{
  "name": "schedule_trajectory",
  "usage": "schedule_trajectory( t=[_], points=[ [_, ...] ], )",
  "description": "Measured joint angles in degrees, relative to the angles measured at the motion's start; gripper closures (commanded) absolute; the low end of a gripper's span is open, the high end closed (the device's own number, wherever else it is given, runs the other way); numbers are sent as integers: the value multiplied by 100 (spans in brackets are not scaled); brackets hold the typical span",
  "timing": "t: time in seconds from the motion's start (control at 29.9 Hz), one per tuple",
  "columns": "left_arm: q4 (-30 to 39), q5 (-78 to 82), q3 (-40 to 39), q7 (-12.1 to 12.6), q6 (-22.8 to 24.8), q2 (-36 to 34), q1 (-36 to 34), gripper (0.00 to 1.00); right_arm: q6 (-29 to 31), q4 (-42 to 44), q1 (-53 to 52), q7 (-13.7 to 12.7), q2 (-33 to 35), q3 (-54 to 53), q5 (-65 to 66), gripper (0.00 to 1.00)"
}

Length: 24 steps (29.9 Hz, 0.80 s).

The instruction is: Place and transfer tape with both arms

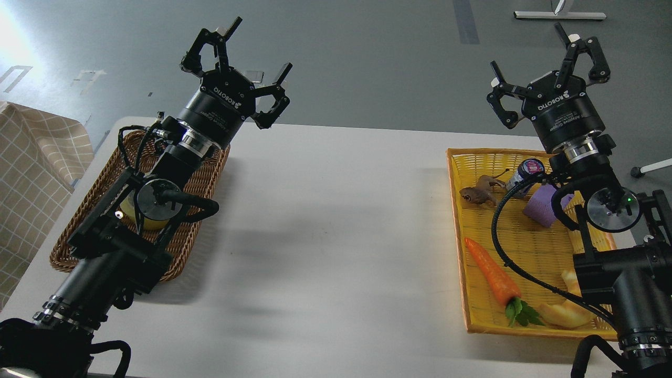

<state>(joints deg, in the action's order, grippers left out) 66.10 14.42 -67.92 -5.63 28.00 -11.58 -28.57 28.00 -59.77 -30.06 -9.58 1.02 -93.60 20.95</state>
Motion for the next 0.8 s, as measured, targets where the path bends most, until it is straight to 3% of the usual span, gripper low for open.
schedule_trajectory(
  t=[0.8],
  points=[
    [-28,-8,-1,-26,0,34,8,2,0,-70,9,0,-9,-8,-4,0]
  ],
)
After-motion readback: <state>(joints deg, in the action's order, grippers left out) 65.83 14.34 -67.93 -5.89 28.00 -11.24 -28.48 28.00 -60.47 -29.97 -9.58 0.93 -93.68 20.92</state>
